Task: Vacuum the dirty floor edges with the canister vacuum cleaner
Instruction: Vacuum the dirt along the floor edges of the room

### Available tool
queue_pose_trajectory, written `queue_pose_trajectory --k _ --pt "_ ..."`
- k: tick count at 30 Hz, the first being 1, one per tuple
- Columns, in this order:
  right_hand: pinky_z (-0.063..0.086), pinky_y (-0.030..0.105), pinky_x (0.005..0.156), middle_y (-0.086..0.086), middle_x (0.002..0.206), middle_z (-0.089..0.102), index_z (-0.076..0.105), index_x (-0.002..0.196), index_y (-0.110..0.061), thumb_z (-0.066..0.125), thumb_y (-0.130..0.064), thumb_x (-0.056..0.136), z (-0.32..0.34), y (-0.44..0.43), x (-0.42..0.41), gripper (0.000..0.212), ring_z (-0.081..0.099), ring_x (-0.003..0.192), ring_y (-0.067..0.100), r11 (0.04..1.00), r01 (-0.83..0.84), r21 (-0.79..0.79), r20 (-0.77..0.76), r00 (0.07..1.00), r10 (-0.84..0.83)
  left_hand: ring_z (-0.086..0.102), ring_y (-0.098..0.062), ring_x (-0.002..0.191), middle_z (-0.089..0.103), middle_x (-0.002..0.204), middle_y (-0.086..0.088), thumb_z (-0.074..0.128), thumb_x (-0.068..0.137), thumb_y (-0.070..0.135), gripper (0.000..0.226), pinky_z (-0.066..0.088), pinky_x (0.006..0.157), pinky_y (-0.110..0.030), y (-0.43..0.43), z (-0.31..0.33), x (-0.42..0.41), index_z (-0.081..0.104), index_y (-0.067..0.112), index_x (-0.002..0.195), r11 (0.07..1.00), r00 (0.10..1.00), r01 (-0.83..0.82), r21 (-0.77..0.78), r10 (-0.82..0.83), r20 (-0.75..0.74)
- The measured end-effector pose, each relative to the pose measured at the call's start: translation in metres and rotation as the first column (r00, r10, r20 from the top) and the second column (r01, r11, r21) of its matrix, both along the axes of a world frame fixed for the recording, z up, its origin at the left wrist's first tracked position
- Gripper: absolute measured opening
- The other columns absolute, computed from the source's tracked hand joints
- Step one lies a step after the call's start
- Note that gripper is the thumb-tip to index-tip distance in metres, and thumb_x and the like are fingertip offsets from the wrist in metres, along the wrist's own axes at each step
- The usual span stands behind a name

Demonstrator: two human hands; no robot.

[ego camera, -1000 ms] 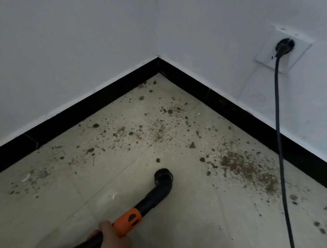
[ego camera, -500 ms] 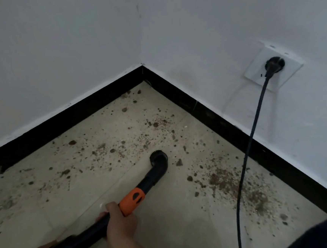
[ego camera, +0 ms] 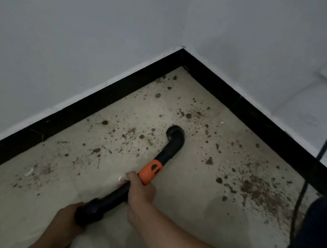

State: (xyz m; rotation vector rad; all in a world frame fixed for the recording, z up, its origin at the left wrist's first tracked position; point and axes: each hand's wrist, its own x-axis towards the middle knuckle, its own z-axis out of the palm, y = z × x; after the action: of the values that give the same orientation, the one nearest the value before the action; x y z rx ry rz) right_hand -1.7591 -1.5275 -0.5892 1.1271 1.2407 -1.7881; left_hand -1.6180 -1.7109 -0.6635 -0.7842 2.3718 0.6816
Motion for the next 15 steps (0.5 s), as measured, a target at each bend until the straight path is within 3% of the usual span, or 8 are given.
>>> queue_pose_trajectory --k 4,7,10,13,15 --pt "0.056 0.038 0.068 0.012 0.059 0.068 0.064 0.078 -0.001 0.071 -0.006 0.077 0.010 0.018 0.006 0.008 0.063 0.059 0.025 0.999 0.041 0.017 0.003 0.999 -0.041 0.060 -0.023 0.112 0.067 0.114 -0.006 0.077 0.070 0.010 0.045 0.036 0.081 -0.020 0.021 0.026 -0.025 0.066 0.013 0.113 0.997 0.993 0.084 -0.003 -0.083 0.089" --pt "0.057 0.043 0.077 0.010 0.058 0.068 0.063 0.068 -0.006 0.071 -0.006 0.076 0.013 0.021 0.002 0.011 0.064 0.063 0.026 0.995 0.069 0.066 0.008 0.998 -0.070 0.062 -0.025 0.107 0.069 0.109 -0.009 0.077 0.068 0.009 0.041 0.037 0.079 -0.021 0.028 0.033 -0.028 0.067 0.014 0.107 0.997 0.996 0.071 0.004 -0.071 0.062" --pt "0.058 0.039 0.069 0.007 0.056 0.068 0.063 0.074 -0.006 0.071 -0.007 0.077 0.016 0.004 0.005 0.008 0.064 0.057 0.022 0.999 0.036 0.037 0.034 0.999 -0.037 0.063 -0.027 0.100 0.069 0.101 -0.009 0.077 0.066 0.008 0.035 0.038 0.074 -0.023 0.023 0.052 -0.021 0.065 0.016 0.098 1.000 1.000 0.027 -0.012 -0.027 -0.002" --pt "0.059 0.039 0.073 0.006 0.054 0.067 0.062 0.074 -0.007 0.071 -0.007 0.077 0.019 -0.007 0.021 0.009 0.064 0.056 0.020 0.999 -0.011 0.030 0.066 0.998 0.009 0.064 -0.026 0.096 0.070 0.097 -0.008 0.079 0.062 0.012 0.036 0.043 0.073 -0.026 0.013 0.063 -0.004 0.057 0.022 0.089 0.998 0.999 0.038 -0.039 -0.037 0.035" --pt "0.059 0.041 0.078 0.006 0.056 0.069 0.064 0.075 -0.007 0.071 -0.009 0.077 0.017 -0.005 0.034 0.008 0.065 0.059 0.021 0.999 -0.012 0.047 0.077 0.997 0.009 0.064 -0.025 0.098 0.069 0.100 -0.008 0.079 0.063 0.014 0.038 0.045 0.076 -0.027 0.013 0.066 0.006 0.060 0.018 0.095 0.997 0.996 0.061 -0.038 -0.059 0.072"
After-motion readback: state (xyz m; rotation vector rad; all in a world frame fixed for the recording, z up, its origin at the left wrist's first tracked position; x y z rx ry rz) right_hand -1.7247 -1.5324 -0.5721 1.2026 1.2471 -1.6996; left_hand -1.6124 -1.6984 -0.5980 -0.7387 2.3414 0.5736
